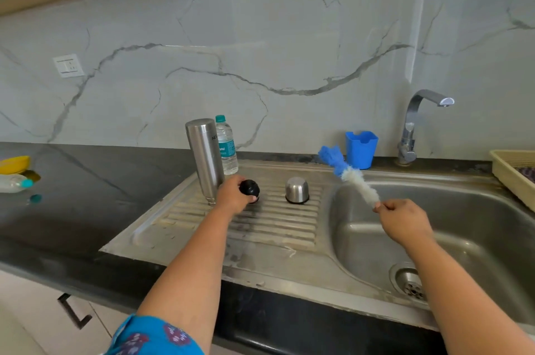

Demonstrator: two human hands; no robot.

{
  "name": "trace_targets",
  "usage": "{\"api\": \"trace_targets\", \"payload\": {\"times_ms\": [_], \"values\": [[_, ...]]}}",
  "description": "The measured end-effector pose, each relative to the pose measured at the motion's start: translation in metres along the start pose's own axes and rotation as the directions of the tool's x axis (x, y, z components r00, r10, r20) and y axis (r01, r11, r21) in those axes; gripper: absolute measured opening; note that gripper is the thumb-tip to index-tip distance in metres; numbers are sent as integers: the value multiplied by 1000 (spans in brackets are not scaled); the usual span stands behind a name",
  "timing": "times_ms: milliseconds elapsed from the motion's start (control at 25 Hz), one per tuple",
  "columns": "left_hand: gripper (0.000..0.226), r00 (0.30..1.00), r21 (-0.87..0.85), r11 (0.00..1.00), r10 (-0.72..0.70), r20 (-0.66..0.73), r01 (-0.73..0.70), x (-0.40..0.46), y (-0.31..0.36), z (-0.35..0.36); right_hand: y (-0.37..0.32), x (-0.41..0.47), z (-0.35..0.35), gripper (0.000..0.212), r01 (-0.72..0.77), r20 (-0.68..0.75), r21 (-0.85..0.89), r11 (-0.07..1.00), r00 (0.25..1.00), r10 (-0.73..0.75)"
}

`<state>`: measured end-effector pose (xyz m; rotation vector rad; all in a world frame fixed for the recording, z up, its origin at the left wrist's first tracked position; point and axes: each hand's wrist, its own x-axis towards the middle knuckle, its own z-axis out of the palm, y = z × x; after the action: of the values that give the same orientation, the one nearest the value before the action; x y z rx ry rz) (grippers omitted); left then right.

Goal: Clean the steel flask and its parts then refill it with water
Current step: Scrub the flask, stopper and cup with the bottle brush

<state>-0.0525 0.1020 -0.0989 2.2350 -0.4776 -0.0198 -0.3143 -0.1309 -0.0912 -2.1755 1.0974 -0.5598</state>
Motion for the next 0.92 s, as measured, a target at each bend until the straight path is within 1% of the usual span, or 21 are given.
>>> {"api": "trace_targets", "payload": {"times_ms": [80, 200, 280, 320, 400, 480, 560, 600, 640, 680, 760, 880, 920], "values": [[65, 997, 86, 996, 32, 68, -38, 6, 2, 4, 0, 2, -3, 25, -4, 0, -35, 999, 1000, 4], [68, 990, 91, 995, 12, 139, -25, 12, 6, 4, 2, 5, -4, 26, 23, -7, -77, 997, 1000, -23], [77, 985, 77, 997, -14, 173, 1, 14, 12, 1, 2, 5, -6, 25, 34, -15, -73, 997, 999, -35], [83, 986, 80, 997, -5, 169, -9, 13, 15, 1, 2, 5, -7, 25, 37, -20, -65, 997, 999, -38], [86, 990, 129, 986, 90, 110, -104, 6, 27, 3, 4, 3, -12, 25, 36, -25, -51, 998, 999, -37], [76, 974, 168, 959, 222, 53, -228, -4, 44, 15, 7, 3, -15, 26, 28, -21, -50, 998, 999, -29], [69, 950, 250, 917, 303, 77, -312, -11, 60, 36, 10, 3, -19, 27, 12, -10, -65, 998, 1000, -13], [69, 945, 311, 892, 312, 101, -328, -11, 67, 48, 11, 3, -21, 27, 3, -9, -69, 998, 1000, -3], [73, 944, 360, 873, 308, 114, -328, -11, 72, 58, 12, 4, -23, 26, -6, -13, -68, 998, 1000, 5], [77, 951, 365, 878, 290, 110, -310, -11, 76, 68, 12, 4, -25, 26, -11, -19, -70, 997, 1000, 10], [81, 969, 279, 928, 230, 91, -247, -8, 78, 82, 13, 6, -25, 25, -18, -29, -84, 996, 999, 15], [68, 984, 203, 965, 151, 99, -168, -3, 79, 94, 15, 7, -26, 23, -31, -40, -91, 995, 999, 28], [65, 987, 149, 979, 130, 89, -142, -3, 80, 97, 14, 8, -28, 23, -35, -48, -93, 995, 998, 31]]}}
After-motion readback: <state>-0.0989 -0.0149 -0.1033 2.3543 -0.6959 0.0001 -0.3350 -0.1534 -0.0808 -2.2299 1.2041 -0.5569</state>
